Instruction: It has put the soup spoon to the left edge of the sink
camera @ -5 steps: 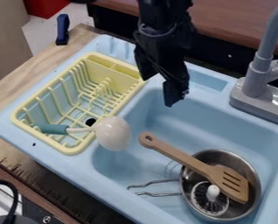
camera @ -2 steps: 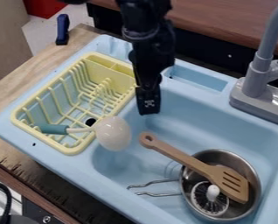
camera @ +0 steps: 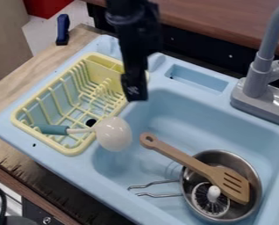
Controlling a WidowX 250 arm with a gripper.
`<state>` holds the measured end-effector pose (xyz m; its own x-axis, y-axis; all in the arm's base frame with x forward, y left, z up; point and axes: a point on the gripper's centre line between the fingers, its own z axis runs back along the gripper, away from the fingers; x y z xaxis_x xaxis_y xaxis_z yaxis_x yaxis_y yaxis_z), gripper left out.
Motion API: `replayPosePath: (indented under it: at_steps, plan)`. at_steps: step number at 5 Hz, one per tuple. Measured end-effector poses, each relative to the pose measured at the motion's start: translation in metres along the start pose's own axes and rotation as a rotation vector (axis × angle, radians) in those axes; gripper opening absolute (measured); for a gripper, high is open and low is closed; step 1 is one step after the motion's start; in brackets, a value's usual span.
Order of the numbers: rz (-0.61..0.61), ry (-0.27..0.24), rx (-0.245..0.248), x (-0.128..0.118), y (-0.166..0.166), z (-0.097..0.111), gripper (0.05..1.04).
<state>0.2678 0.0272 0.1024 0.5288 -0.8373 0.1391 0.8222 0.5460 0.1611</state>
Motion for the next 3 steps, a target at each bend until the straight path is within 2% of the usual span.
replayPosePath:
  at_steps: [1, 2, 3]
  plan:
    - [-0.098, 0.025, 0.005, -0.014, 0.009, 0.006, 0.999]
    - [-0.176, 0.025, 0.012, -0.034, 0.015, 0.008, 0.999]
    - [-0.207, 0.056, -0.013, -0.055, 0.010, 0.002, 0.999]
